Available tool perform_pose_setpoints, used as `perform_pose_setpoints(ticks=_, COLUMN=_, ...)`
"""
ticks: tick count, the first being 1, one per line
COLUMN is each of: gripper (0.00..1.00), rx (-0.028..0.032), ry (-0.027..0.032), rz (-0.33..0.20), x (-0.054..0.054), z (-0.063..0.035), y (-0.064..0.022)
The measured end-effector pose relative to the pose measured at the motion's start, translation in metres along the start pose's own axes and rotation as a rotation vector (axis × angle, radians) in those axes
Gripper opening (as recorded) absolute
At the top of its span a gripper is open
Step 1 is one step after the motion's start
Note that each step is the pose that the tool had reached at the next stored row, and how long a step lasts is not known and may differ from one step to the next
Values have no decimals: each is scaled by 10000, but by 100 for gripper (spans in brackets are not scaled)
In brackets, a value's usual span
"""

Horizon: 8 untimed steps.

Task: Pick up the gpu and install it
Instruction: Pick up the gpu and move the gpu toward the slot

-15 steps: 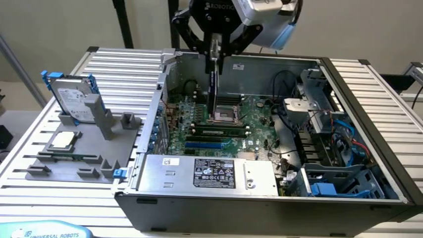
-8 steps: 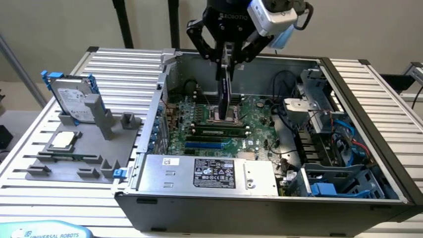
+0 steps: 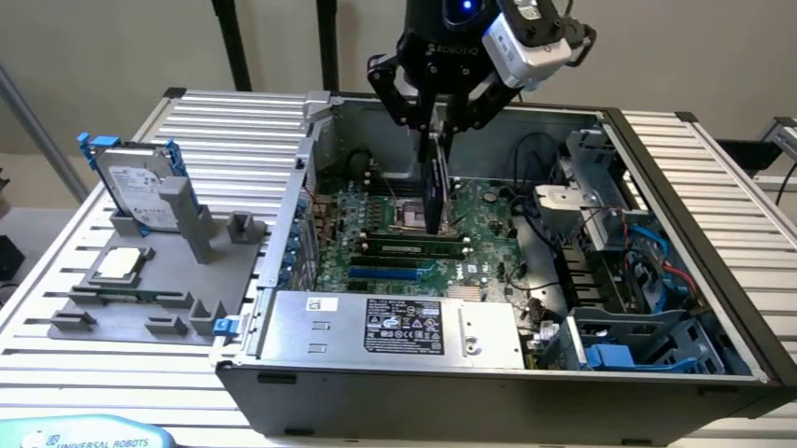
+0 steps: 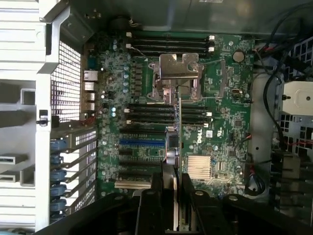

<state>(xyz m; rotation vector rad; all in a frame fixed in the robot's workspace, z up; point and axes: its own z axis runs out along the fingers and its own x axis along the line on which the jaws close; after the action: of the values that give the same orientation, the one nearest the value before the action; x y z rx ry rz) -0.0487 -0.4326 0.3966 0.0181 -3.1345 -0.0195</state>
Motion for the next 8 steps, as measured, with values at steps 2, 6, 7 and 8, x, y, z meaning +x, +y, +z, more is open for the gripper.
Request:
perform_pose_setpoints(ticks=2, gripper=27, rx=-1, ry=-1, rz=0, x=-52, z=37, y=34)
perform_pose_setpoints(ticks=6, gripper=27, rx=5, ry=3, rz=-1, x=-153, z=109, y=76)
perform_pose_setpoints(ticks=7, gripper=27, rx=9, ry=7, rz=0, x=-175, z=126, y=76)
perform_pose_setpoints(ticks=8, gripper=27, rx=11, ry=12, rz=0, x=-192, z=141, y=76)
